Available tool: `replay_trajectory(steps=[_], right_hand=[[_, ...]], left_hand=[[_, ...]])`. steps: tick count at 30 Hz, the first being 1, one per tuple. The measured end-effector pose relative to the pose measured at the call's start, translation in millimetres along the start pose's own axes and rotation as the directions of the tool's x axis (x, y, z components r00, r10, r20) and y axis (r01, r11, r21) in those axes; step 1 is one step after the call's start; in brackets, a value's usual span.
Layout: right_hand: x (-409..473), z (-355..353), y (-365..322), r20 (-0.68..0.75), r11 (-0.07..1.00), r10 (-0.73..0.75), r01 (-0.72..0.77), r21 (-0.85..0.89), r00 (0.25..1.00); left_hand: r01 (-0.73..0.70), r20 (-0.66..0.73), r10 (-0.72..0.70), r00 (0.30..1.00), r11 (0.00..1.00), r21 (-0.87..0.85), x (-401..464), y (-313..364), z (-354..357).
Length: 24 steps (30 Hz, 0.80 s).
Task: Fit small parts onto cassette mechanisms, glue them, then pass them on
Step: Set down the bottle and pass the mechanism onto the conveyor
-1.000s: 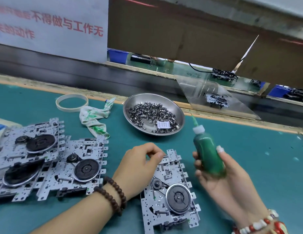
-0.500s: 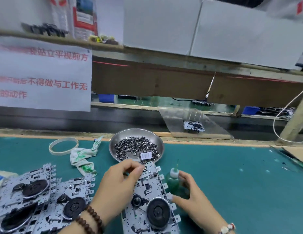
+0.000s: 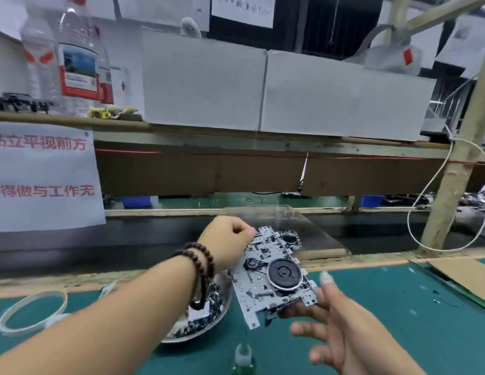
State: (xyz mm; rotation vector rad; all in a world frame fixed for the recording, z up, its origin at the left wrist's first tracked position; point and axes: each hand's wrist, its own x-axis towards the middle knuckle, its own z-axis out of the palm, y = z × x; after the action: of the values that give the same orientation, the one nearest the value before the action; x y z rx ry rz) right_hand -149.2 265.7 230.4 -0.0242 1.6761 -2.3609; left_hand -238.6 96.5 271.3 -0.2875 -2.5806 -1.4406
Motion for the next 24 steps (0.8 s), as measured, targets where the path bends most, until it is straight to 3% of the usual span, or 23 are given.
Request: replay_trajectory(steps=[4, 7, 11, 15, 18, 24], right_hand=[[32, -18, 3, -0.135, 1.000, 0.027, -0.025, 0.013, 0.991], [60, -40, 4, -0.178, 0.989, 0.081, -0.056, 0.137, 0.981], [101, -75, 9, -0.253, 0.973, 0.116, -0.059, 0.223, 0.961], [136, -104, 11, -0.306, 0.964, 0.172, -0.097, 0.247, 0.936], [158, -112, 10, -0.276, 0.953, 0.233, -0.164, 0.254, 0.932], [191, -115, 4, -0.335, 0.965, 0.211, -0.140, 0.224, 0.918]], left_hand=[[0.039, 0.128, -0.044, 0.991, 0.999, 0.037, 36, -7, 29], [0.027, 0.198, -0.049, 0.979, 0.993, 0.113, 68, -13, 52], [0.195, 0.185, -0.242, 0.953, 0.952, 0.237, 101, -30, 80], [0.403, 0.394, -0.388, 0.833, 0.914, 0.050, 105, -56, 99], [0.533, 0.506, -0.400, 0.764, 0.833, -0.147, 107, -66, 110], [0.509, 0.403, -0.368, 0.838, 0.792, -0.336, 125, -71, 120]])
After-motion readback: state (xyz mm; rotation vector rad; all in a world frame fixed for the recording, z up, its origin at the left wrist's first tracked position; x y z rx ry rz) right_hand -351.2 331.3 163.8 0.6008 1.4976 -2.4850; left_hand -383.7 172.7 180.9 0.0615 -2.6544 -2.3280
